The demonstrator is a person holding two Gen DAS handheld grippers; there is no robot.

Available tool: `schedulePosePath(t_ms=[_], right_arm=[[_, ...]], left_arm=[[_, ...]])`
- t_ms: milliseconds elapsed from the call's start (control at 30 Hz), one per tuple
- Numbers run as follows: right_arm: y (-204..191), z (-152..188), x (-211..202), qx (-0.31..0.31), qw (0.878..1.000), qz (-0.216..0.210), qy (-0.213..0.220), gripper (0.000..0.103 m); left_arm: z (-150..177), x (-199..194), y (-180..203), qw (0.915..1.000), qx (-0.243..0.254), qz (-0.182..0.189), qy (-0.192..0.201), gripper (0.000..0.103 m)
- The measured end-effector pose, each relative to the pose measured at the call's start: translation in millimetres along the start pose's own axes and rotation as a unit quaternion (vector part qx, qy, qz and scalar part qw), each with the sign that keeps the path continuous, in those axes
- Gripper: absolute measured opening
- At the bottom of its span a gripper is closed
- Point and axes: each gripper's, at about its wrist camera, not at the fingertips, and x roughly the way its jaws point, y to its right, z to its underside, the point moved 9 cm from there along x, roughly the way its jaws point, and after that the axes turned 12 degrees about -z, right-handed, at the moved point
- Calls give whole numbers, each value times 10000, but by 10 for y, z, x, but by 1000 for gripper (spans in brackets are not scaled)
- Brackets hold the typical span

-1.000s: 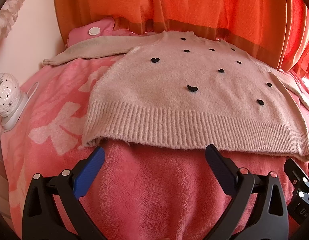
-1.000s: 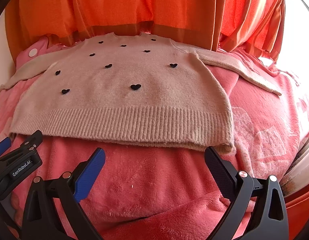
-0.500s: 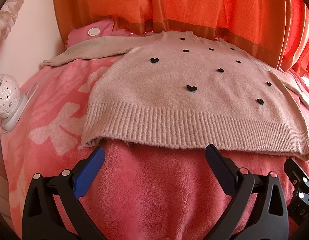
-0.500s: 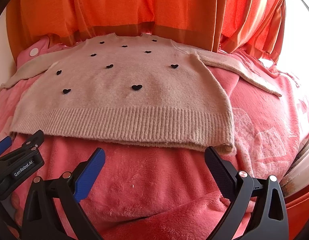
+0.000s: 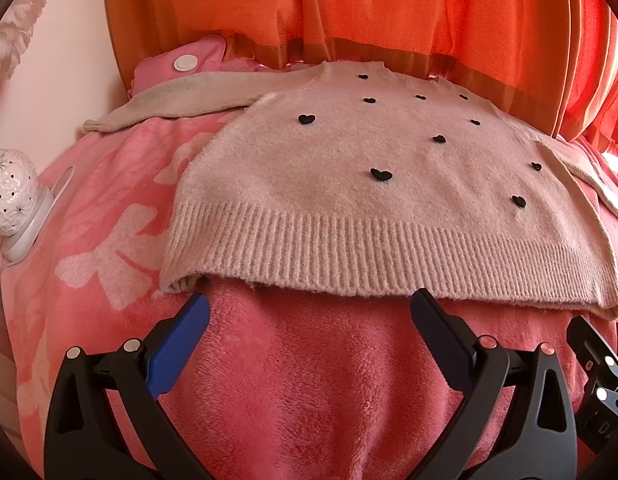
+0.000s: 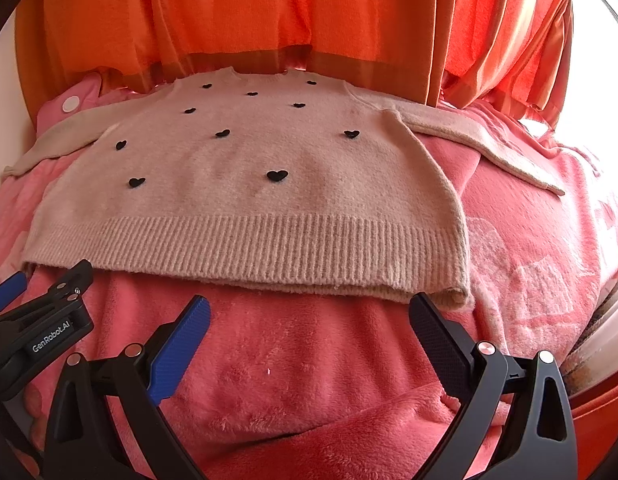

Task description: Fold small clothes

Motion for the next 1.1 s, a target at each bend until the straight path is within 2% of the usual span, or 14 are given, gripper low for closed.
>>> schedulePosePath(t_ms=[1100], right_arm=[[-11,6,-4,2,10000,-13,14,98]], left_arm=[[26,8,44,10000,15,-2,-10,98]])
